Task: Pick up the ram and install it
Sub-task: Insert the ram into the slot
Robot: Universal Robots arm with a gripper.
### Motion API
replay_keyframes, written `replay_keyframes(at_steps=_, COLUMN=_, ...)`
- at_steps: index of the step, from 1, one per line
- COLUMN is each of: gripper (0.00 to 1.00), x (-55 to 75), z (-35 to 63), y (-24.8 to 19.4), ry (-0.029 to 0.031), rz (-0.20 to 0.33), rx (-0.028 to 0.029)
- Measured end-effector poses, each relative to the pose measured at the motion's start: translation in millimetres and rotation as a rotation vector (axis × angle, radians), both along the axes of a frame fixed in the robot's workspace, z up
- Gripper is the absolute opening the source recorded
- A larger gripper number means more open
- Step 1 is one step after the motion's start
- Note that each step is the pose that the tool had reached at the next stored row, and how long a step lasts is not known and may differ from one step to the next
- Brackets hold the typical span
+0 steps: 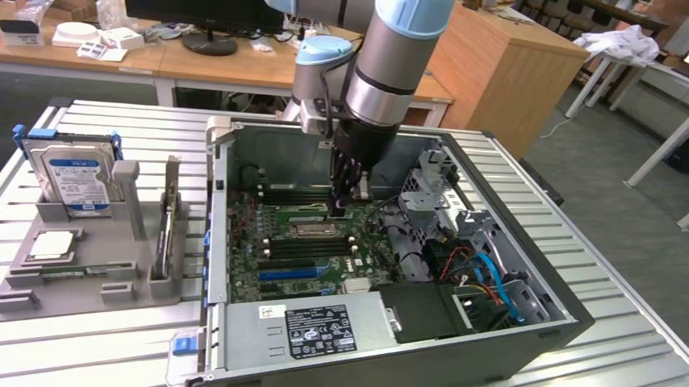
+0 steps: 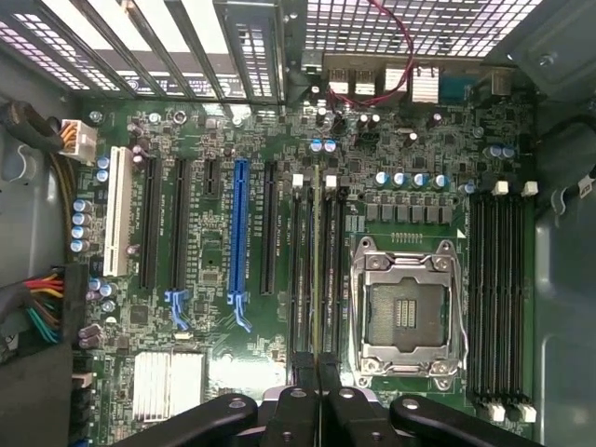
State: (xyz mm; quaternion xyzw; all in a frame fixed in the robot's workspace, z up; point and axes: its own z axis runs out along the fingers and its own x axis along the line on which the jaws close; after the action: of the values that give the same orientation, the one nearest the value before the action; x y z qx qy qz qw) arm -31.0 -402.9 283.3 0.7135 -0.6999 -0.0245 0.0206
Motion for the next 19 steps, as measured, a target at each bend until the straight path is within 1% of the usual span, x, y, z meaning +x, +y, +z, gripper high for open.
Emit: replay_keyframes(at_steps=19, gripper=0.12, x=0.0, z=-11.6, y=0.0, ry=0.0000, rz=0.000, rx=-0.0001)
